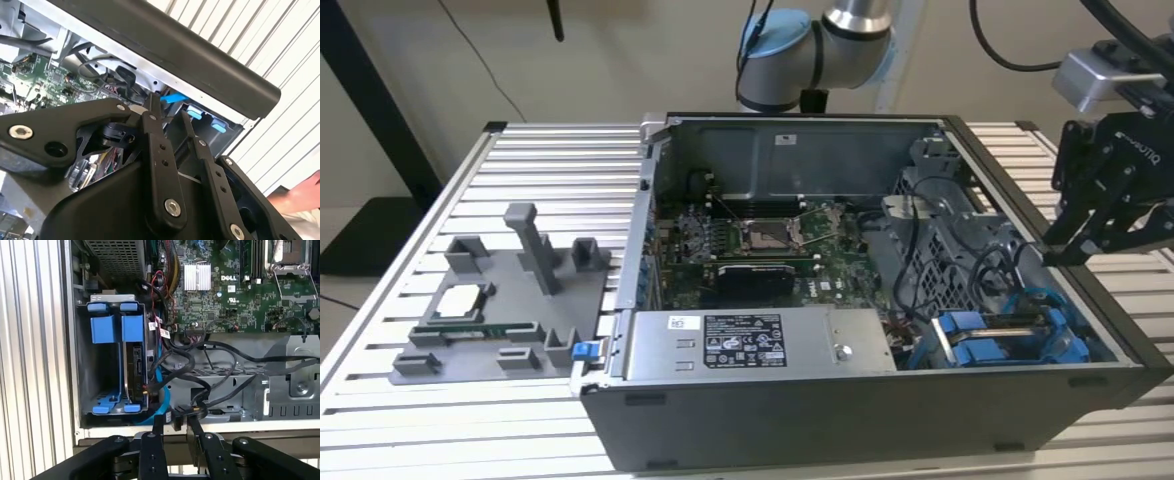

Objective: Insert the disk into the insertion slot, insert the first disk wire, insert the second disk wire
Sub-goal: 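Insert the second disk wire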

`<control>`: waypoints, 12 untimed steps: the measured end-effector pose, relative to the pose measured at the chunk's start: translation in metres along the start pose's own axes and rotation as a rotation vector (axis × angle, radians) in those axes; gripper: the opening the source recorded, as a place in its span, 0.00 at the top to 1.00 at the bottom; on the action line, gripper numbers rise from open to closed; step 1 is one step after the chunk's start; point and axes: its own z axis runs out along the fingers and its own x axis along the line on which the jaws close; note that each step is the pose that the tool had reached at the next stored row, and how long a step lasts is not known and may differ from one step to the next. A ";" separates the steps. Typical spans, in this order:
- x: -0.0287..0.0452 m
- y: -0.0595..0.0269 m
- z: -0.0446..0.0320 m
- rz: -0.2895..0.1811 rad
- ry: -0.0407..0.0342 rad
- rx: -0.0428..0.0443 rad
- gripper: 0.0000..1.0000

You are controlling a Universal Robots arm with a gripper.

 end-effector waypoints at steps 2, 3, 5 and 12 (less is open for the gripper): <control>-0.0002 -0.0010 0.0007 0.000 0.0003 -0.0060 0.00; -0.0003 -0.0013 0.0008 0.000 -0.0007 -0.0078 0.00; -0.0003 -0.0021 0.0017 0.001 -0.0032 -0.0135 0.00; -0.0003 -0.0041 0.0050 0.002 -0.0072 -0.0510 0.00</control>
